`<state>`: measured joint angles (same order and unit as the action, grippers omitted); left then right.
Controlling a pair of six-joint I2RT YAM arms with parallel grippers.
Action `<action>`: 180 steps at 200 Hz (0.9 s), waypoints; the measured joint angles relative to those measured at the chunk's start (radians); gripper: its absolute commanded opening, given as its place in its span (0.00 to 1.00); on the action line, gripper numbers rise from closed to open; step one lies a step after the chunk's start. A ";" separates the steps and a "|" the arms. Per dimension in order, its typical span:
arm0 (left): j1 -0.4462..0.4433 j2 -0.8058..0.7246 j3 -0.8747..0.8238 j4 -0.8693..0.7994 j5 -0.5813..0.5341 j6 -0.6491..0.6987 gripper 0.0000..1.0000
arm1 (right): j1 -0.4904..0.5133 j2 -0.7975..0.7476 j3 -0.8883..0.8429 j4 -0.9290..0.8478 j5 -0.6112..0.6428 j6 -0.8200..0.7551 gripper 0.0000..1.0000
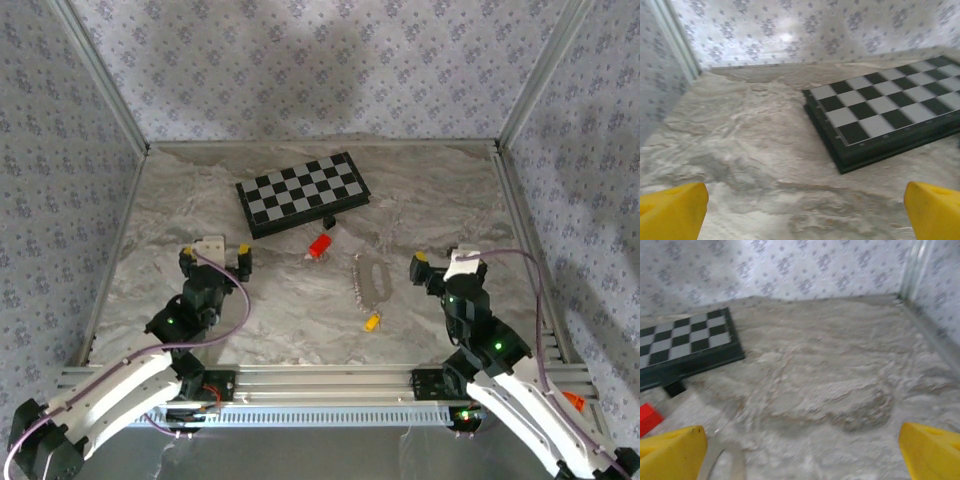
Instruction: Put the keys on the keyring
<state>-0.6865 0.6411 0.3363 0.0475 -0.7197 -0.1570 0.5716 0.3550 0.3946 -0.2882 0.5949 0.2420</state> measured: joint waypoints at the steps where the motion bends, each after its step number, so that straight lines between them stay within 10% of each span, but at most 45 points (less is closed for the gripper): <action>1: 0.002 0.002 -0.002 0.002 -0.001 0.002 1.00 | -0.003 -0.001 -0.002 0.005 0.000 -0.003 1.00; 93: 0.515 0.254 -0.145 0.336 0.108 0.070 1.00 | -0.350 0.061 -0.308 0.455 -0.234 -0.262 1.00; 180: 0.617 0.644 -0.056 0.618 0.234 0.033 1.00 | -0.499 0.607 -0.325 0.896 -0.410 -0.270 1.00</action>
<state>-0.0696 1.2846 0.2806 0.6659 -0.4858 -0.1242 0.0727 0.9619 0.0692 0.6075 0.1848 -0.0284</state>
